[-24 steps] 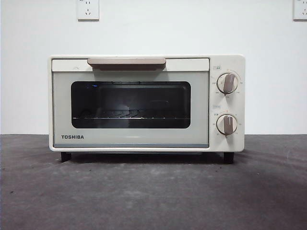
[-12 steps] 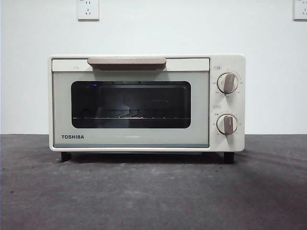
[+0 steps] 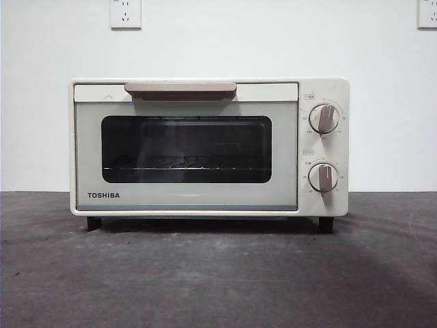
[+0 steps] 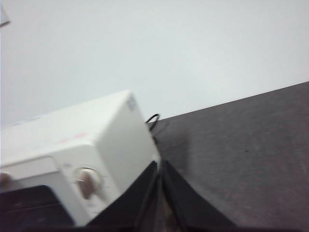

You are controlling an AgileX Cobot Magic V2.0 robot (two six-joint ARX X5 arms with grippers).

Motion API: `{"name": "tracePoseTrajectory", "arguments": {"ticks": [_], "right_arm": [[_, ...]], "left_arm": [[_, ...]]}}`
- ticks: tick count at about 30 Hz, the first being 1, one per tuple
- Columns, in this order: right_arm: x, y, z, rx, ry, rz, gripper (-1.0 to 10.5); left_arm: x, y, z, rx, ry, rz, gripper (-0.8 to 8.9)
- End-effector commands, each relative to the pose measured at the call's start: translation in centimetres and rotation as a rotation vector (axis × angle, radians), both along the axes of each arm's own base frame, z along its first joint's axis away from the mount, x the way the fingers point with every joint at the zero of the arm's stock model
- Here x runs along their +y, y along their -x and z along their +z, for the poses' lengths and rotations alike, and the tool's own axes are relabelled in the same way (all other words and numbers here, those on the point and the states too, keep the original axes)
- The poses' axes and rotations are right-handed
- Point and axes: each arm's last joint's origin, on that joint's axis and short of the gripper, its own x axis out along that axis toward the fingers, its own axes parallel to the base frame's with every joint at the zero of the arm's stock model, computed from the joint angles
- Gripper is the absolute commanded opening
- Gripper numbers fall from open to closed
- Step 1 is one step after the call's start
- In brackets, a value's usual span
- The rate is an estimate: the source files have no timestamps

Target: The left arm flap open the oven, the right arm pick bread and place it into oven, the left arm flap close the oven

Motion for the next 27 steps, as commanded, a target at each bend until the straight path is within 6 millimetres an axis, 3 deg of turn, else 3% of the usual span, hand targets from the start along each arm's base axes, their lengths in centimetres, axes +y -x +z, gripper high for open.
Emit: {"name": "tracePoseTrajectory", "arguments": {"ticks": [1,6,14,20,27], "right_arm": [[0.1,0.2,2.6,0.002,-0.007,0.041,0.1],[0.4,-0.4,6.4,0.064,0.047,0.156,0.1],[1.1,-2.7,10.9,0.162,0.152,0.360,0.1],[3.0,-4.5,12.2,0.197,0.242,0.532,0.1],[5.1,-4.9,11.6,0.208,0.367,0.713,0.1]], "left_arm": [[-0.2,-0.3,3.3,-0.026,0.020,-0.035,0.18],[-0.8,-2.1,8.1,0.031,0.000,-0.175,0.17],[-2.7,-5.8,12.8,0.167,-0.039,-0.558,0.17],[-4.6,-7.1,14.3,0.208,-0.154,-0.781,0.18],[-6.3,-6.6,14.6,0.164,-0.201,-0.995,0.19]]}}
